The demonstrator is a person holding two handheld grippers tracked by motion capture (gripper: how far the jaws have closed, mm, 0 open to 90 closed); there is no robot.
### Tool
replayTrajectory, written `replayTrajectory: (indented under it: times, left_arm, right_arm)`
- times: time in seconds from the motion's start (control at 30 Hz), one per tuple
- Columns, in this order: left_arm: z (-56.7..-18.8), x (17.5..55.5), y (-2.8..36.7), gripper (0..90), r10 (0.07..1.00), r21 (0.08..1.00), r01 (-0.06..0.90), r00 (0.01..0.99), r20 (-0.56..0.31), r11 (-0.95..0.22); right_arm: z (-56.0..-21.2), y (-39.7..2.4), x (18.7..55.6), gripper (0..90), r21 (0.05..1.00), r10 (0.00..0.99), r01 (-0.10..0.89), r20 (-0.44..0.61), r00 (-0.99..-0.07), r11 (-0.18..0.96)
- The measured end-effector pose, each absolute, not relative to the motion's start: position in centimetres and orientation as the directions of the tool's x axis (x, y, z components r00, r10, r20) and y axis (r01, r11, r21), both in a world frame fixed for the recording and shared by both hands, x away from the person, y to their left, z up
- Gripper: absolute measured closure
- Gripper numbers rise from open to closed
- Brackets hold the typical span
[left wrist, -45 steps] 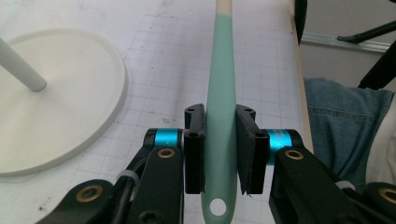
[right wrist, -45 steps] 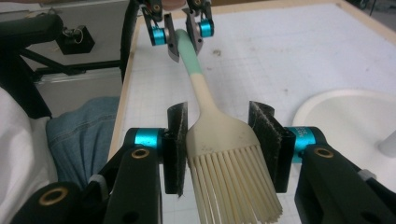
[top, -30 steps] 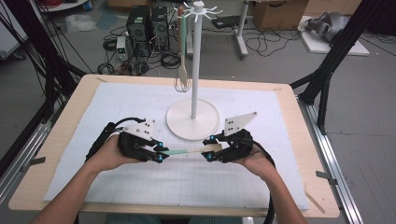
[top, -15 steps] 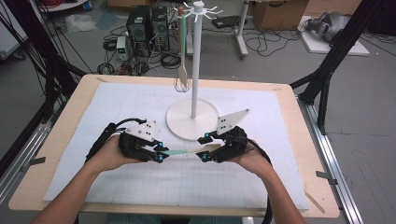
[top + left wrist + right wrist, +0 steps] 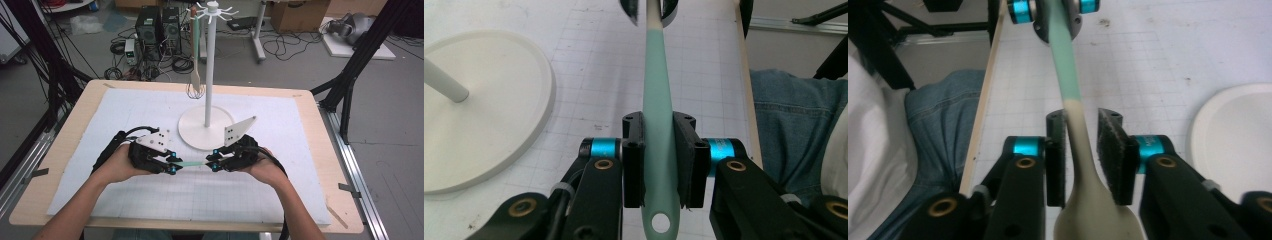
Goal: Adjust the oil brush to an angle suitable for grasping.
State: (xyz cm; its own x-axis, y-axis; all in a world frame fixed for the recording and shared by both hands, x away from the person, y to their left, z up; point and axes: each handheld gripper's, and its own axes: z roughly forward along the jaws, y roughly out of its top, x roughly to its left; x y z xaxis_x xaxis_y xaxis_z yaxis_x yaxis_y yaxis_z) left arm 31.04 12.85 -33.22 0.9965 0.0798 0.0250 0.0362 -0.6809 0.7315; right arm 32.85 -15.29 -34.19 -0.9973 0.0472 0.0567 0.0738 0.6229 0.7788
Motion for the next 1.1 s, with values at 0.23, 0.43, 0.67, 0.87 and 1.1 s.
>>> replayTrajectory:
  times: [0.23, 0.43, 0.67, 0.87, 1.1]
  left_arm:
    - [-33.1, 30.8, 12.8, 76.0, 0.073, 0.733, 0.03, 0.997, 0.027, -0.68]
    - [-33.1, 30.8, 12.8, 75.4, 0.064, 0.737, 0.035, 0.998, 0.011, -0.676]
    - [-33.1, 31.0, 12.9, 69.3, 0.088, 0.738, 0.058, 0.996, 0.002, -0.672]
    - [-32.9, 31.3, 13.7, 57.2, 0.127, 0.755, 0.107, 0.991, -0.032, -0.647]
    - [-33.1, 31.6, 14.1, 62.5, 0.148, 0.754, 0.155, 0.986, -0.078, -0.639]
  right_arm:
    - [-34.4, -15.3, 32.7, 78.6, 0.779, 0.028, 0.079, 0.078, -0.997, 0.622]
    - [-34.5, -15.4, 32.6, 81.5, 0.78, 0.002, 0.076, 0.096, -0.995, 0.621]
    - [-34.7, -15.5, 32.3, 82.2, 0.785, -0.001, 0.061, 0.078, -0.997, 0.617]
    - [-34.3, -16.0, 32.2, 82.1, 0.8, 0.021, 0.051, 0.048, -0.999, 0.597]
    - [-34.3, -16.1, 32.2, 82.0, 0.812, 0.038, 0.041, 0.024, -0.999, 0.583]
